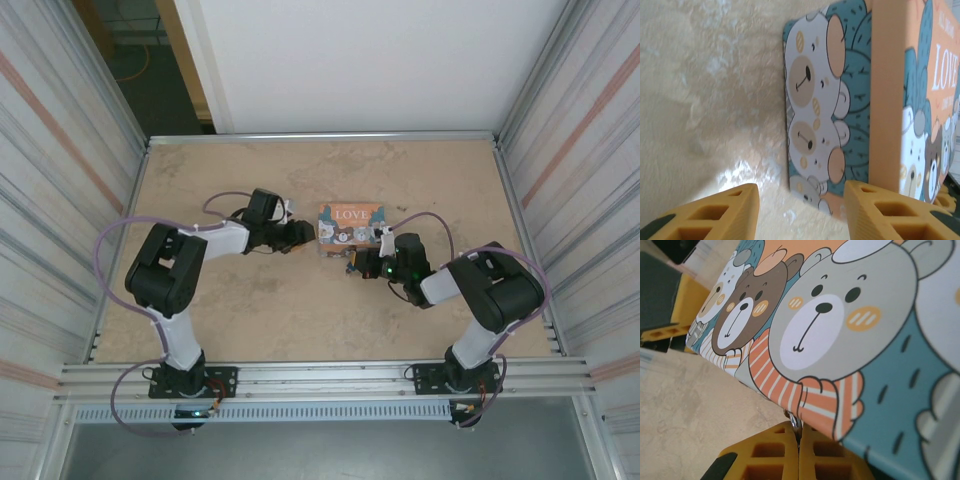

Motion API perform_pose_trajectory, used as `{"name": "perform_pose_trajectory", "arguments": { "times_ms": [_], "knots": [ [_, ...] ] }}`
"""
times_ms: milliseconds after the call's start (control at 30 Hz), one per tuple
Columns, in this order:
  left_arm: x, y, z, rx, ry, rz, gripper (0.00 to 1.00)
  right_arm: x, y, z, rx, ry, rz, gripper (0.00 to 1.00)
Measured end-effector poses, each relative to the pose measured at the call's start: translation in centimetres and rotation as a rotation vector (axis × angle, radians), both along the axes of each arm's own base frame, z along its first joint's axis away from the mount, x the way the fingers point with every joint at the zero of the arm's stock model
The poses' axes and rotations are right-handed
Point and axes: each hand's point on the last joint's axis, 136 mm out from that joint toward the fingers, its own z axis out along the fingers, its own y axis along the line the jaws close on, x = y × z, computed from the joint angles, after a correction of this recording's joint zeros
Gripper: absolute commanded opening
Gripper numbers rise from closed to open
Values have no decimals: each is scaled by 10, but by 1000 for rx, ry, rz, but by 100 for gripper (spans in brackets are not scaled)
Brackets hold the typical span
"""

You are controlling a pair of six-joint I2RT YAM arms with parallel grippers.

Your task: Unlock a padlock with a key

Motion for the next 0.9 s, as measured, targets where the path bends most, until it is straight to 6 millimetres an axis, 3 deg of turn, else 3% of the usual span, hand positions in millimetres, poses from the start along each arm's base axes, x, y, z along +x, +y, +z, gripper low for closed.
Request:
{"name": "perform_pose_trajectory", "arguments": {
  "times_ms": [100,300,533,600,700,900],
  "knots": [
    [-2,4,19,-5,-44,10,49,-1,-1,0,3,5,-7,3],
    [1,0,86,-36,-216,-1,49,-3,-5,-1,6,9,-26,3],
    [0,-52,133,-88,-324,-130,48,-4,-7,-1,28,16,-50,3],
    [1,-70,133,-104,-324,-169,47,-4,-8,-1,37,22,-58,3],
    [5,-89,117,-106,-292,-210,47,-4,-8,-2,49,28,-66,2],
    [9,-96,66,-51,-188,-229,47,-3,-8,-2,59,30,-77,2]
  ]
}}
